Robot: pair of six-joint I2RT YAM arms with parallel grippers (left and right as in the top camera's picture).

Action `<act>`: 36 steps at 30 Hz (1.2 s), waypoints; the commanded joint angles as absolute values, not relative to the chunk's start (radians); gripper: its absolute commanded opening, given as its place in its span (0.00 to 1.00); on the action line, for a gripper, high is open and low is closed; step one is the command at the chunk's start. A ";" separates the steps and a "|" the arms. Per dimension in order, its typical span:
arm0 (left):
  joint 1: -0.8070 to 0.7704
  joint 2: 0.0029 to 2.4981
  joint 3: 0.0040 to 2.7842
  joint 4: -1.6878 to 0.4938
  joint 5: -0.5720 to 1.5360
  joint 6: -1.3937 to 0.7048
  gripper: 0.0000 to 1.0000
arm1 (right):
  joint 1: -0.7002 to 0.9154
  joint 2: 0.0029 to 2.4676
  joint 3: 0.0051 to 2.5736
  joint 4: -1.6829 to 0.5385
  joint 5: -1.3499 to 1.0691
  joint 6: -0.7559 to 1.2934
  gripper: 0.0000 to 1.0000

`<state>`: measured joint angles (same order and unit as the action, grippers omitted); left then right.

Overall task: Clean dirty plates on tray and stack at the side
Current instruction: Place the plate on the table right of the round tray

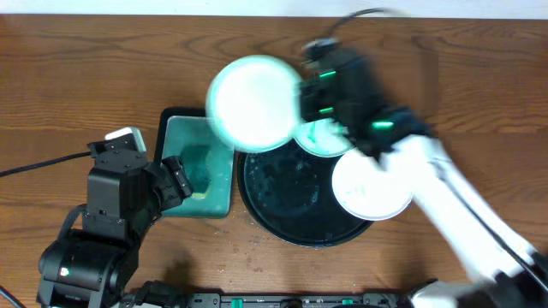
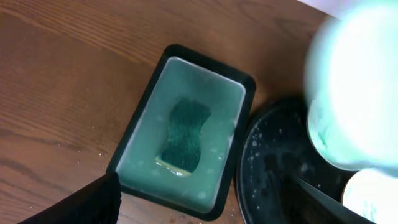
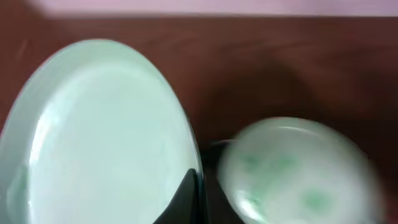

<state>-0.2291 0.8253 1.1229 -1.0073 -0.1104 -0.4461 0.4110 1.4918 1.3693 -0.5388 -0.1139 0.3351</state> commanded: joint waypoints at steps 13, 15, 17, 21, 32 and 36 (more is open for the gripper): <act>-0.224 0.828 1.137 -1.009 -0.115 -0.438 0.82 | -0.387 1.538 1.325 -0.988 0.134 0.467 0.01; -0.224 0.828 1.137 -1.010 -0.115 -0.438 0.82 | -0.445 1.573 1.296 -0.985 0.134 0.479 0.01; -0.224 0.828 1.137 -1.009 -0.115 -0.438 0.82 | -0.479 1.606 1.259 -0.965 0.134 0.482 0.01; -0.224 0.828 1.137 -1.010 -0.115 -0.438 0.82 | -0.484 1.652 1.184 -0.921 0.107 0.483 0.01; -0.224 0.828 1.137 -1.010 -0.115 -0.438 0.82 | -0.443 1.641 1.129 -0.911 0.053 0.452 0.35; -0.224 0.828 1.137 -1.010 -0.115 -0.438 0.82 | -0.387 1.562 1.136 -0.925 -0.138 0.324 0.40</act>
